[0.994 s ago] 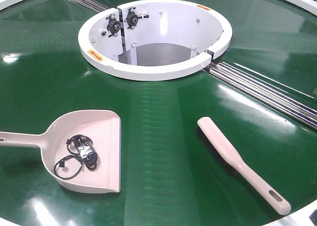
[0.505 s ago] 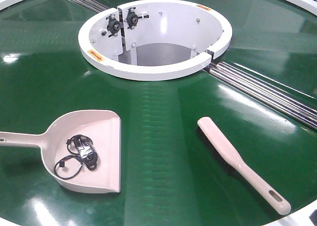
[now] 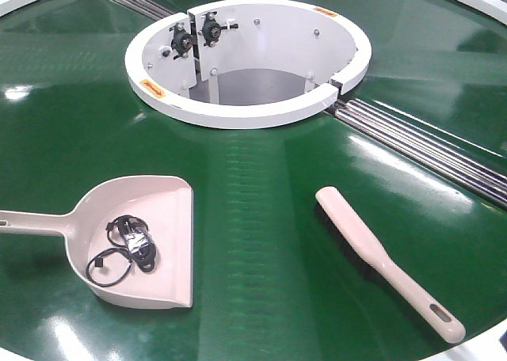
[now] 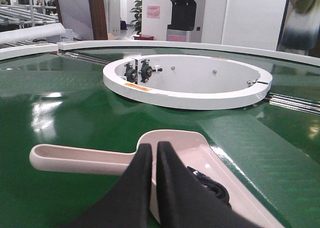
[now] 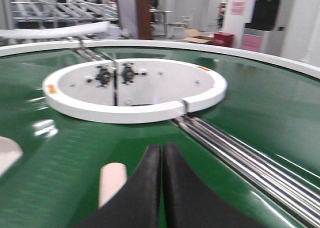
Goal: Clean and inspect green conveyor with broom and dustpan
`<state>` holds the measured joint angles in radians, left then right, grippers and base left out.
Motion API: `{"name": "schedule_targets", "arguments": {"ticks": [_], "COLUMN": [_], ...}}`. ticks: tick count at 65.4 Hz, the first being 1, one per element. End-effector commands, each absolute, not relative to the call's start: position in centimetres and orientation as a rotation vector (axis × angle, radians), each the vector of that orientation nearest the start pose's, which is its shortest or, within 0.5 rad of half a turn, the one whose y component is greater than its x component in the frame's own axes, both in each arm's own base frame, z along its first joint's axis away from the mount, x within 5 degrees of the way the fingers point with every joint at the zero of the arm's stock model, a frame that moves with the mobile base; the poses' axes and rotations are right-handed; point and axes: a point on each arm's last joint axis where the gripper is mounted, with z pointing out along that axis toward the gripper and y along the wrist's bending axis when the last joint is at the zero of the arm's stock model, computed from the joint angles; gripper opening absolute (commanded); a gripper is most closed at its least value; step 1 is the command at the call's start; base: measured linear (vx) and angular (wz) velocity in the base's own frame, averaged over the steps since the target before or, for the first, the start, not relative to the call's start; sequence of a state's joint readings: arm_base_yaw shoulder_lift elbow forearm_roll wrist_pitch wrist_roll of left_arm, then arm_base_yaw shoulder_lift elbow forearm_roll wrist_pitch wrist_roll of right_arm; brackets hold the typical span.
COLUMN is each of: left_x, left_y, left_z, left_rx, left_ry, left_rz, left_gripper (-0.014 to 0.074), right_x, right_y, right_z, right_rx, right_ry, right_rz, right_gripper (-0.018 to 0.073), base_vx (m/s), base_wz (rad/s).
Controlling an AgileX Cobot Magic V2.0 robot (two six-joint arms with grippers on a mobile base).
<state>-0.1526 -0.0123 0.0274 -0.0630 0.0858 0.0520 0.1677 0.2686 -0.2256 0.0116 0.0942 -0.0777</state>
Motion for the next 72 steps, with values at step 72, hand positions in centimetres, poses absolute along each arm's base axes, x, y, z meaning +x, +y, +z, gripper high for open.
{"name": "schedule_targets", "arguments": {"ticks": [72], "left_x": [5.5], "left_y": [-0.9], "left_z": [20.1], "left_rx": [0.106], "left_ry": [1.510], "left_rz": [-0.135], "left_gripper": [-0.0006], "right_x": [5.6], "right_y": [-0.1], "right_z": [20.5], "right_rx": [-0.003], "right_ry": [1.475], "right_rz": [-0.029], "right_gripper": [-0.0008], "base_vx": [0.00], "base_wz": [0.00]}}
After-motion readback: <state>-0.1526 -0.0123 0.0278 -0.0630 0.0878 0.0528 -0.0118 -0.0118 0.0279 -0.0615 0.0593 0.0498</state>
